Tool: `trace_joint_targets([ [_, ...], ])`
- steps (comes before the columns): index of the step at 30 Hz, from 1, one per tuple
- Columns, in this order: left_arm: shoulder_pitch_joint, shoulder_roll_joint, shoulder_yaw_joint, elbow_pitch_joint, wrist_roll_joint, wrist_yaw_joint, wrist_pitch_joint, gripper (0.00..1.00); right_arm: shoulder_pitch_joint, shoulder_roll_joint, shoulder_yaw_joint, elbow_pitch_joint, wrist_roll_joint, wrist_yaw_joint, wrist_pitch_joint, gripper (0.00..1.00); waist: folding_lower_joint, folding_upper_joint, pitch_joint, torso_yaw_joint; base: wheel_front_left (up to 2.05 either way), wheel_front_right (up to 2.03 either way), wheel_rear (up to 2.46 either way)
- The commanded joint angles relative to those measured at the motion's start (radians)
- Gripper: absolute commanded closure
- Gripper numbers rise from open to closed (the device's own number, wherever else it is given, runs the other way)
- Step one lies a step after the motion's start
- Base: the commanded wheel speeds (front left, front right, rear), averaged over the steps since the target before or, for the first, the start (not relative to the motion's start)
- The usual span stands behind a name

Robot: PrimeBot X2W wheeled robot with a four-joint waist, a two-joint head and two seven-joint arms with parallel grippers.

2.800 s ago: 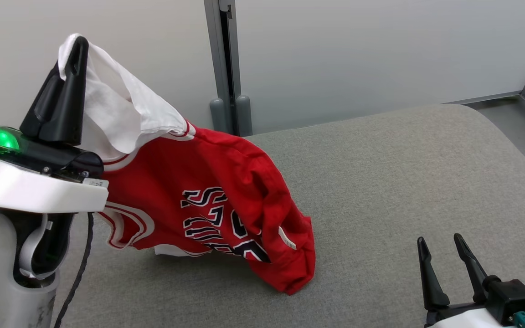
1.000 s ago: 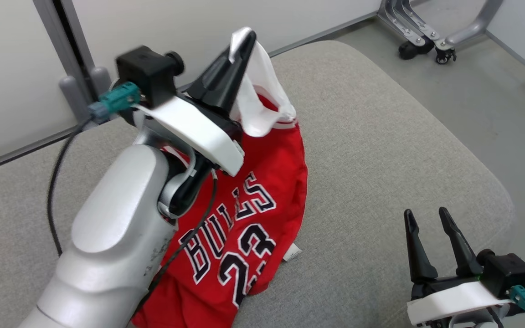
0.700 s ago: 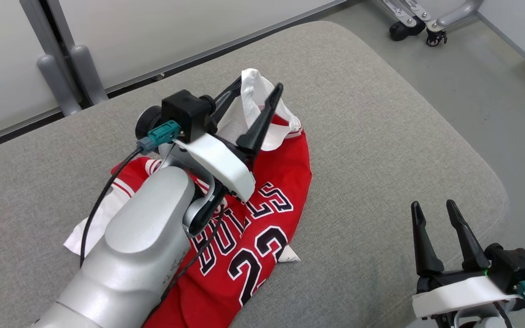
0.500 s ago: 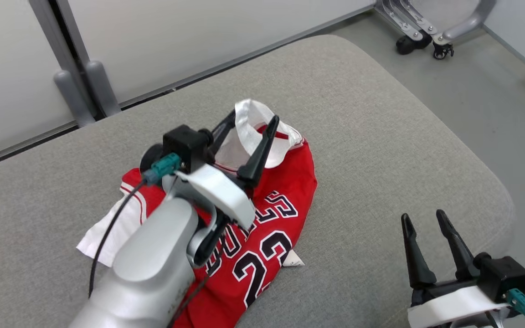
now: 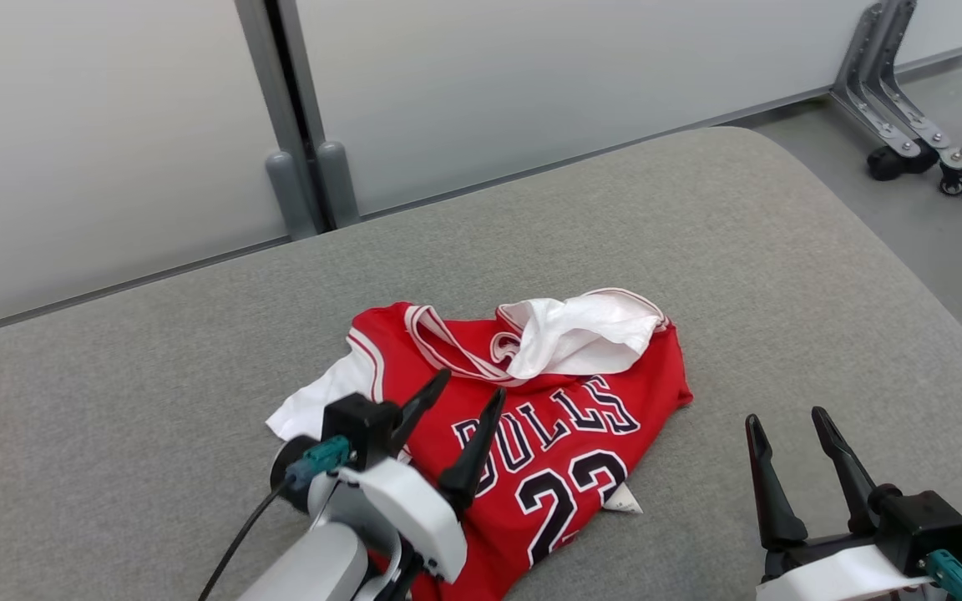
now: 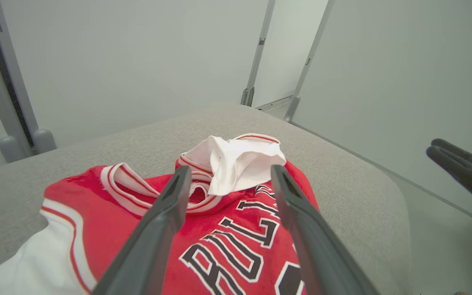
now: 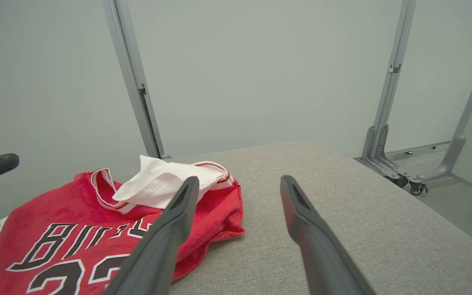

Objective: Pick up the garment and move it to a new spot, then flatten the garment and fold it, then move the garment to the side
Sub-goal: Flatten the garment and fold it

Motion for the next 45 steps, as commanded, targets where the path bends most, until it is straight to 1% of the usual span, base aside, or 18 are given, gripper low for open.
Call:
trace_joint_targets([
  [1,0.018,0.008,0.000,-0.002,-0.005,0.004,-0.001,0.00,0.010,-0.005,-0.003,0.000,-0.007,0.000,-0.005,0.00,0.0000,0.0000,-0.010,0.020,0.00,0.00,0.00],
  [5,0.098,0.027,-0.001,-0.001,-0.031,0.027,0.019,0.00,0.014,-0.005,-0.007,-0.003,-0.016,0.000,-0.005,0.00,0.0000,0.0000,-0.009,0.044,0.00,0.00,0.00],
  [9,0.155,0.036,-0.003,0.023,-0.051,0.045,0.037,0.00,0.011,-0.006,-0.004,-0.004,-0.021,0.000,-0.005,0.00,0.0000,0.0000,-0.004,0.051,0.00,0.00,0.00],
  [13,0.191,0.020,-0.012,0.029,-0.085,0.033,0.069,0.00,0.007,-0.006,0.000,-0.003,-0.024,0.000,-0.005,0.00,0.0000,0.0000,0.009,0.049,0.00,0.00,0.00],
  [18,0.209,0.024,-0.011,0.019,-0.095,0.057,0.087,0.00,0.007,-0.005,-0.003,-0.004,-0.019,0.000,-0.005,0.00,0.0000,0.0000,0.023,0.047,0.00,0.00,0.00],
  [21,0.221,0.019,-0.025,0.016,-0.100,0.051,0.104,0.00,0.006,-0.006,-0.004,-0.002,-0.017,0.000,-0.005,0.00,0.0000,0.0000,0.028,0.045,0.00,0.00,0.00],
  [22,0.223,0.020,-0.028,0.016,-0.104,0.053,0.110,0.08,0.004,-0.005,-0.004,-0.002,-0.016,0.000,-0.005,0.00,0.0000,0.0000,0.030,0.045,0.00,0.00,0.00],
  [23,0.223,0.021,-0.031,0.017,-0.102,0.054,0.113,0.70,0.001,-0.005,-0.006,-0.001,-0.016,0.000,-0.005,0.00,0.0000,0.0000,0.031,0.045,0.00,0.00,0.00],
  [24,0.223,0.022,-0.033,0.018,-0.105,0.051,0.118,1.00,-0.001,-0.005,-0.007,-0.001,-0.015,0.000,-0.005,0.00,0.0000,0.0000,0.032,0.045,0.00,0.00,0.00],
  [29,0.212,0.028,-0.033,-0.013,-0.112,0.024,0.110,1.00,-0.003,-0.006,-0.012,0.002,-0.013,0.000,-0.005,0.00,0.0000,0.0000,0.032,0.049,0.00,0.00,0.00],
  [32,0.226,0.044,-0.013,-0.084,-0.132,0.025,0.102,1.00,0.002,-0.006,-0.017,0.003,-0.010,0.000,-0.005,0.00,0.0000,0.0000,0.025,0.053,0.00,0.00,0.00],
  [34,0.243,0.061,0.001,-0.165,-0.144,0.032,0.110,1.00,0.007,-0.005,-0.022,0.002,-0.007,0.000,-0.005,0.00,0.0000,0.0000,0.021,0.058,0.00,0.00,0.00],
  [37,0.279,0.094,0.017,-0.345,-0.184,0.033,0.139,1.00,0.017,-0.005,-0.033,0.000,-0.006,0.000,-0.005,0.00,0.0000,0.0000,0.014,0.073,0.00,0.00,0.00],
  [42,0.334,0.182,0.047,-0.642,-0.206,0.078,0.198,1.00,0.025,-0.005,-0.038,0.005,-0.001,0.000,-0.005,0.00,0.0000,0.0000,0.003,0.094,0.00,0.00,0.00],
  [43,0.334,0.182,0.047,-0.642,-0.206,0.078,0.198,1.00,0.025,-0.005,-0.038,0.005,-0.001,0.000,-0.005,0.00,0.0000,0.0000,0.003,0.094,0.00,0.00,0.00],
  [45,0.349,0.206,0.066,-0.741,-0.221,0.100,0.215,1.00,0.024,-0.005,-0.034,0.008,0.002,0.000,-0.005,0.00,0.0000,0.0000,0.001,0.100,0.00,0.00,0.00],
])
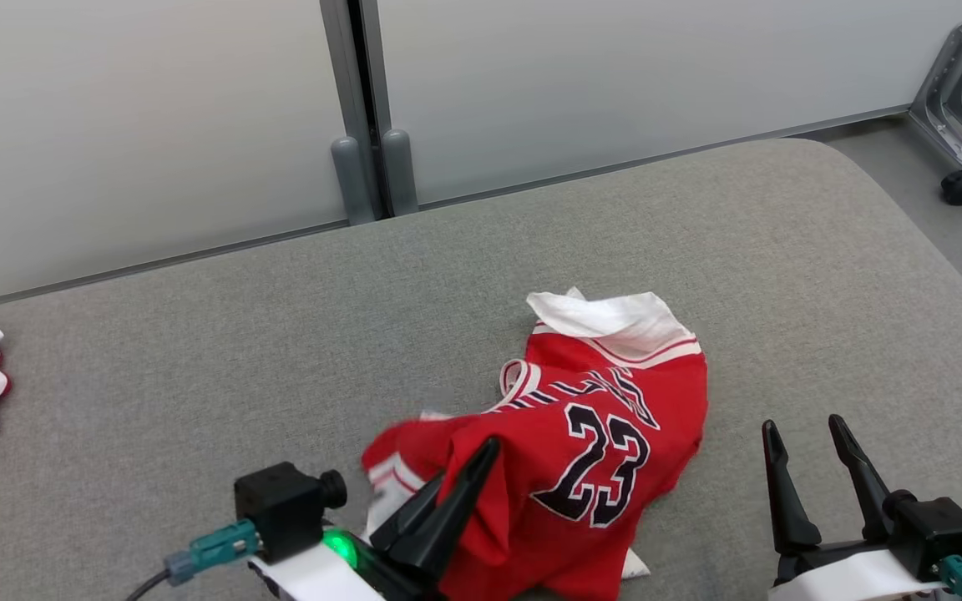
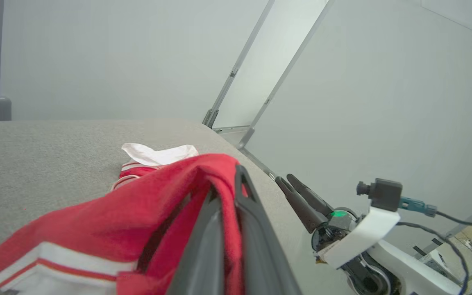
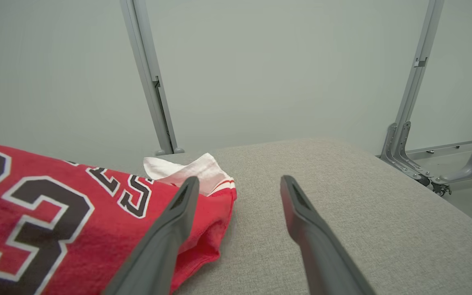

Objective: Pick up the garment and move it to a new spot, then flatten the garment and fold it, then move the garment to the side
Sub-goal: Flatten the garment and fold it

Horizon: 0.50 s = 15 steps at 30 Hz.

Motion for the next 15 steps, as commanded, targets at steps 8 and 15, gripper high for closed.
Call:
trace_joint_targets([
  [8,-0.082,0.083,0.171,0.067,-0.041,0.072,0.028,1.00,-0.018,-0.006,0.026,0.012,0.017,0.000,-0.005,0.00,0.0000,0.0000,0.021,0.008,0.00,0.00,0.00],
  [15,-0.243,0.153,0.271,0.390,-0.093,0.026,0.080,1.00,-0.058,-0.006,0.049,0.017,0.019,0.000,-0.005,0.00,0.0000,0.0000,0.062,-0.055,0.00,0.00,0.00],
])
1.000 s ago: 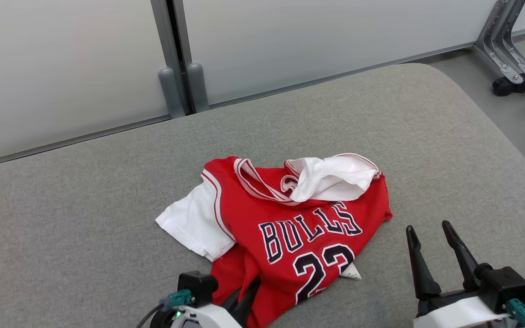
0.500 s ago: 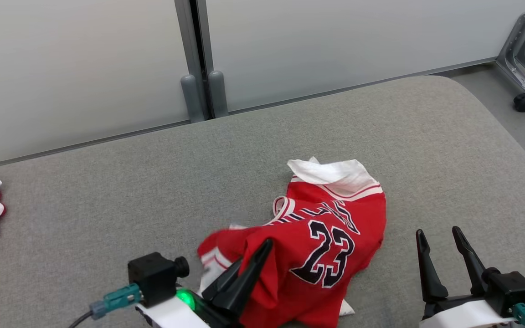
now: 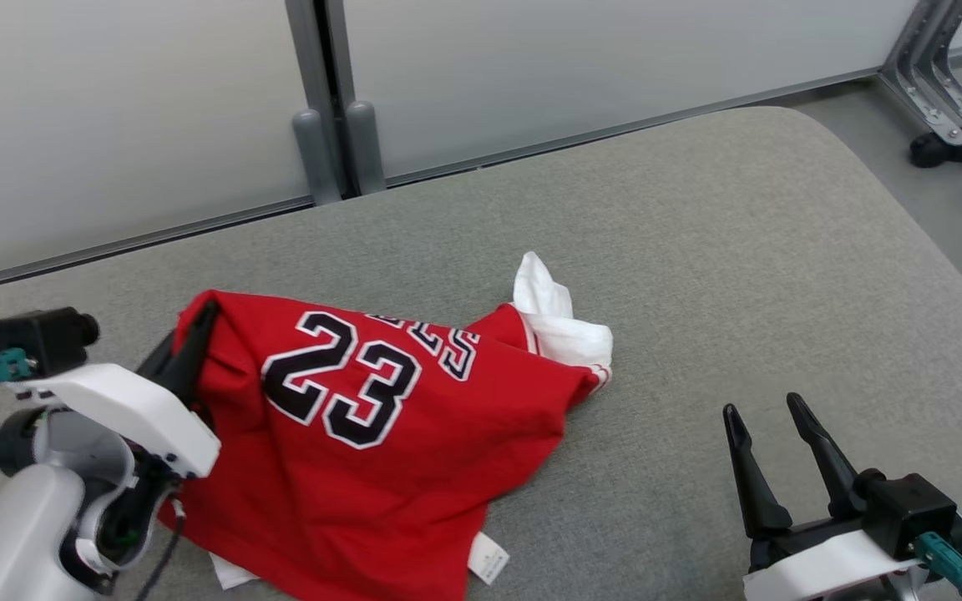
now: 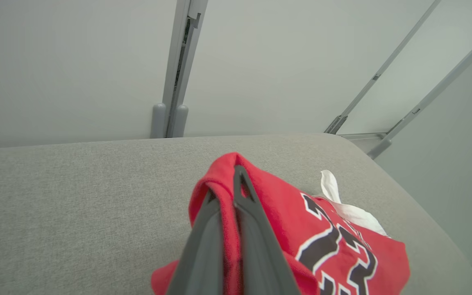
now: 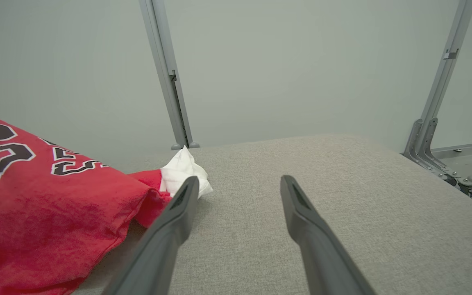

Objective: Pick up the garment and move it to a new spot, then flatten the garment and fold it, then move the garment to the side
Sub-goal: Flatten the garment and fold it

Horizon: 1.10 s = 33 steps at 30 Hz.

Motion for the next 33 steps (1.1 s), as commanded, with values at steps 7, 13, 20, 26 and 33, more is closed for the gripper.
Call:
trace_joint_targets([
  [7,-0.147,0.057,0.039,0.297,0.068,-0.078,-0.117,1.00,-0.018,-0.006,0.009,0.010,0.018,0.000,-0.005,0.00,0.0000,0.0000,0.051,-0.079,0.00,0.00,0.00],
  [13,-0.191,0.038,0.009,0.489,0.125,-0.117,-0.213,0.00,-0.018,-0.006,0.000,0.008,0.024,0.000,-0.005,0.00,0.0000,0.0000,0.056,-0.089,0.00,0.00,0.00],
  [20,-0.135,0.003,0.040,0.512,0.150,-0.067,-0.338,0.00,0.002,-0.006,-0.034,0.006,0.005,0.000,-0.005,0.00,0.0000,0.0000,0.027,-0.045,0.00,0.00,0.00],
  [26,0.044,-0.062,0.005,0.295,0.219,0.040,-0.358,0.00,0.029,-0.006,-0.052,-0.001,-0.008,0.000,-0.005,0.00,0.0000,0.0000,-0.008,0.005,0.00,0.00,0.00],
  [33,0.191,-0.134,-0.156,0.102,0.272,0.105,-0.256,0.00,0.034,-0.006,-0.049,-0.004,-0.015,0.000,-0.005,0.00,0.0000,0.0000,-0.017,0.044,0.00,0.00,0.00],
])
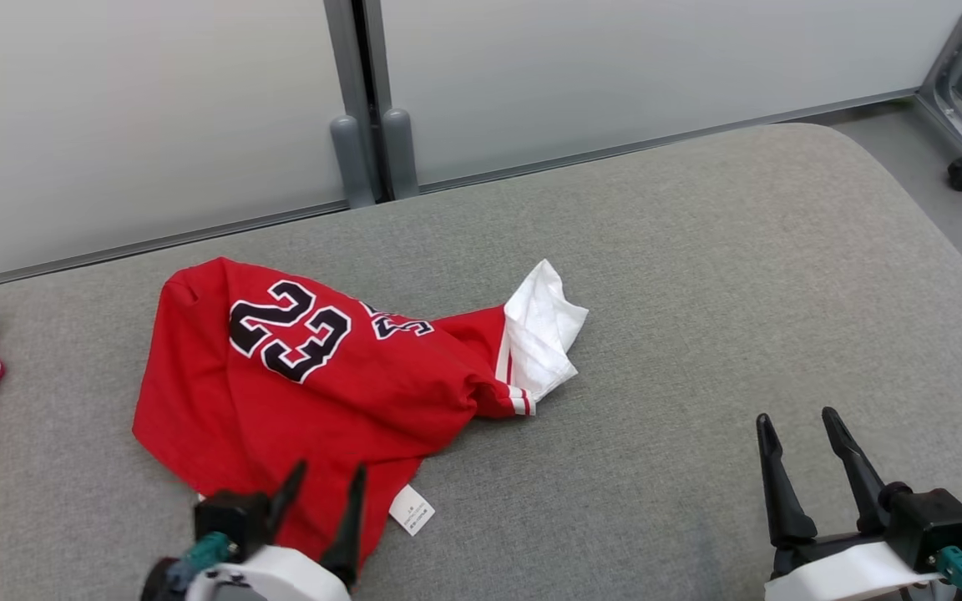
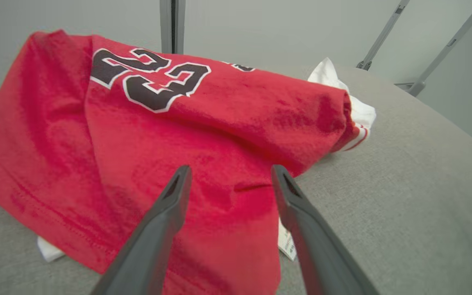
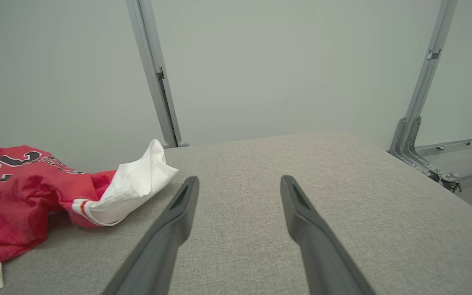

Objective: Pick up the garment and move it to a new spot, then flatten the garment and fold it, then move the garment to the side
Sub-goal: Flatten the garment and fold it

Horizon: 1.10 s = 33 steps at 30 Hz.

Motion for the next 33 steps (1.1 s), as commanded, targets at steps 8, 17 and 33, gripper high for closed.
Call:
trace_joint_targets([
  [8,0.010,-0.035,-0.100,0.000,0.024,0.033,0.129,0.00,-0.009,-0.006,0.010,0.001,-0.005,0.000,-0.005,0.00,0.0000,0.0000,0.004,0.007,0.00,0.00,0.00],
  [17,0.002,-0.014,-0.132,0.099,0.032,0.040,0.194,1.00,0.000,-0.006,-0.002,0.000,0.006,0.000,-0.005,0.00,0.0000,0.0000,0.010,0.000,0.00,0.00,0.00],
  [33,0.247,0.206,-0.060,-0.287,-0.077,0.072,0.276,0.00,0.012,-0.006,-0.012,-0.002,0.001,0.000,-0.005,0.00,0.0000,0.0000,0.000,0.042,0.00,0.00,0.00],
])
